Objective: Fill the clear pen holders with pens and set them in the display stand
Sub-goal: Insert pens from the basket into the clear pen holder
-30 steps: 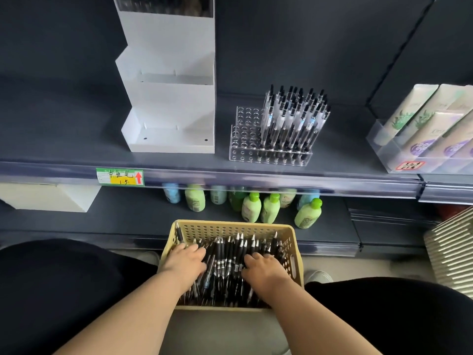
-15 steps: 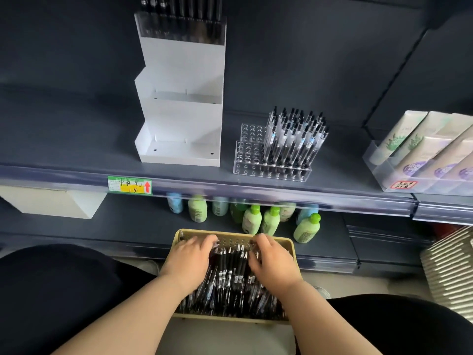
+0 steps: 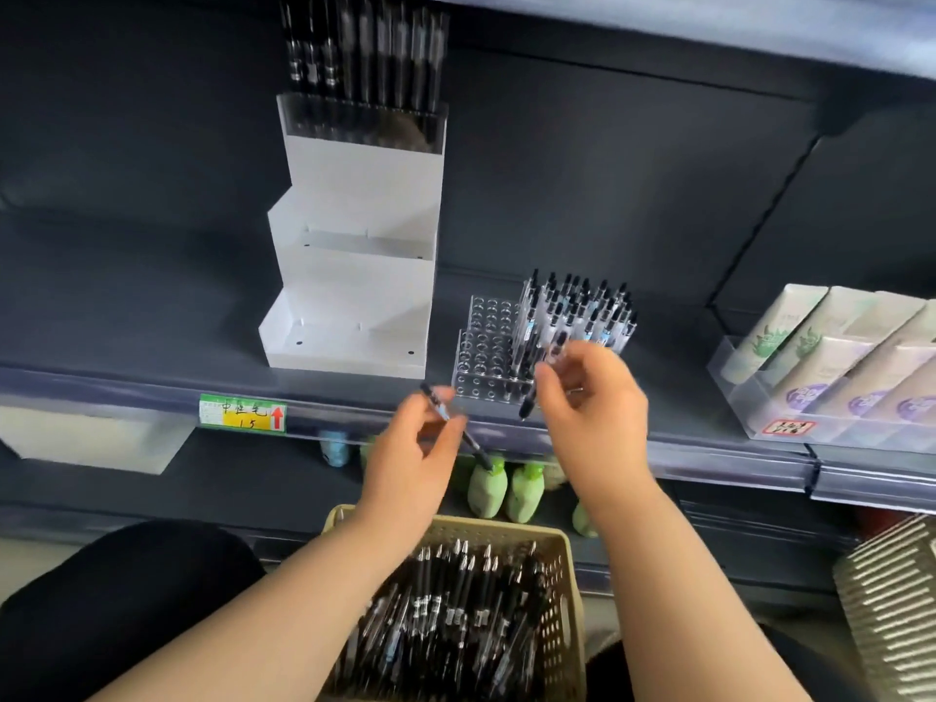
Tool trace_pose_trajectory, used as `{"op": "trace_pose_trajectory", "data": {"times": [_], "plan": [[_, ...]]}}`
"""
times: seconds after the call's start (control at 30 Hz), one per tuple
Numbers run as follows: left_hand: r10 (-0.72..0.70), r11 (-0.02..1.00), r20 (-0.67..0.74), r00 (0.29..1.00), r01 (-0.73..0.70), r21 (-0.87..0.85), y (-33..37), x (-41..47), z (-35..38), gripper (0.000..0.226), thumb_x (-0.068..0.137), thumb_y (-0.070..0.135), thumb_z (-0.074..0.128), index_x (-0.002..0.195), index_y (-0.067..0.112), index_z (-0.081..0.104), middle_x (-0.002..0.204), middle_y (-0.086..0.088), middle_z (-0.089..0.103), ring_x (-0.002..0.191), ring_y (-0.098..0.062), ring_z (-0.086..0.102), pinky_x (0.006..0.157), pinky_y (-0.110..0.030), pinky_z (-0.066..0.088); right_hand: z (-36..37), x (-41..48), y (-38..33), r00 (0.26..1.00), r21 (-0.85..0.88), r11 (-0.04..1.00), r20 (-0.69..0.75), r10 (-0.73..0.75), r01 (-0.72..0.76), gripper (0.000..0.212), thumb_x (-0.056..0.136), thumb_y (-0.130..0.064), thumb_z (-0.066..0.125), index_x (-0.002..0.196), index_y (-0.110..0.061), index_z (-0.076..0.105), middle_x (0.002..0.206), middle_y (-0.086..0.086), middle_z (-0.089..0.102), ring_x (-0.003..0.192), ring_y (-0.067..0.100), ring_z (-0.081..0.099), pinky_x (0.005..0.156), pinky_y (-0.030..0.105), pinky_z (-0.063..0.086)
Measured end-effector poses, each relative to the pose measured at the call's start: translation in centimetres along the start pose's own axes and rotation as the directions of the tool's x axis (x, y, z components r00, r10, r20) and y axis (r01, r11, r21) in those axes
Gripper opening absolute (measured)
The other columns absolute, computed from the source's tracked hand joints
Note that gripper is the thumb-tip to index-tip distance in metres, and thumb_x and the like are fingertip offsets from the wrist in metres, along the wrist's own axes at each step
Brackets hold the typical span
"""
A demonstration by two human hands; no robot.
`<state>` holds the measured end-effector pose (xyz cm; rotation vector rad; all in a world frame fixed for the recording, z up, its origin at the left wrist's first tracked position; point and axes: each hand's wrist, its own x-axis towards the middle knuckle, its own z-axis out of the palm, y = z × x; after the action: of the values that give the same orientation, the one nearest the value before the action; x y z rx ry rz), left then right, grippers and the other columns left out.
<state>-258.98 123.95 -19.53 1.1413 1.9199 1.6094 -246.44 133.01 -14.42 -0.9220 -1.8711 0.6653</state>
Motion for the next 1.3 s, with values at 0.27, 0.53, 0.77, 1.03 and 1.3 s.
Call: {"op": "trace_pose_trajectory", "data": {"times": [0.27, 0.53, 0.77, 1.03, 1.3], "plan": [[0.105, 0.985, -0.097, 0.990, -0.117, -0.124, 3.7, 7.8, -0.9, 0.020, 0.086, 0.026, 0.064, 0.094, 0.043, 0.056, 0.089, 0.017, 0.069, 0.084, -0.004, 0.066, 0.079, -0.019, 0.051, -1.2, 8.1, -2.1, 0.996, 0.165, 0.985, -0.081, -0.034, 0.047, 0.015, 0.084, -0.023, 0.060, 0.083, -0.036, 0.054, 0.076, -0.010, 0.065, 0.070, 0.008, 0.067, 0.070, 0.035, 0.057], [0.152, 0.985, -0.076, 0.986, -0.157, -0.076, 3.3, 11.8, 1.6, 0.024, 0.086, 0.018, 0.065, 0.108, 0.026, 0.063, 0.087, 0.014, 0.067, 0.082, 0.002, 0.062, 0.076, -0.009, 0.046, 2.0, 11.5, -0.6, 0.994, -0.066, 0.992, 0.047, -0.101, 0.104, 0.005, 0.086, -0.026, 0.064, 0.089, -0.025, 0.060, 0.071, -0.023, 0.057, 0.075, -0.002, 0.059, 0.067, 0.006, 0.042], [0.228, 0.971, -0.085, 0.970, -0.233, -0.048, 3.4, 12.3, 1.2, 0.026, 0.083, 0.016, 0.068, 0.103, 0.033, 0.067, 0.090, 0.013, 0.069, 0.081, 0.004, 0.061, 0.073, -0.001, 0.040, 2.4, 12.4, 0.8, 0.982, -0.239, 0.956, 0.124, -0.143, 0.169, 0.014, 0.086, -0.024, 0.064, 0.097, -0.016, 0.067, 0.069, -0.030, 0.045, 0.091, 0.020, 0.060, 0.082, 0.042, 0.050], [0.154, 0.974, -0.131, 0.979, -0.173, -0.147, 3.4, 12.1, 0.7, 0.033, 0.083, 0.017, 0.067, 0.092, 0.048, 0.062, 0.084, 0.020, 0.069, 0.080, 0.006, 0.061, 0.071, -0.001, 0.040, 2.4, 12.9, 1.2, 0.986, -0.275, 0.951, 0.121, -0.114, 0.144, 0.014, 0.085, -0.024, 0.064, 0.097, -0.017, 0.067, 0.069, -0.033, 0.044, 0.092, 0.022, 0.060, 0.087, 0.044, 0.046], [0.167, 0.971, -0.126, 0.978, -0.185, -0.151, 3.5, 11.7, 0.3, 0.031, 0.083, 0.016, 0.067, 0.091, 0.046, 0.062, 0.086, 0.021, 0.068, 0.079, 0.007, 0.061, 0.070, 0.000, 0.040, 3.2, 12.8, 0.8, 0.983, -0.320, 0.932, 0.124, -0.135, 0.168, 0.016, 0.086, -0.025, 0.063, 0.099, -0.018, 0.065, 0.080, -0.014, 0.065, 0.091, 0.020, 0.057, 0.086, 0.045, 0.044]]}}
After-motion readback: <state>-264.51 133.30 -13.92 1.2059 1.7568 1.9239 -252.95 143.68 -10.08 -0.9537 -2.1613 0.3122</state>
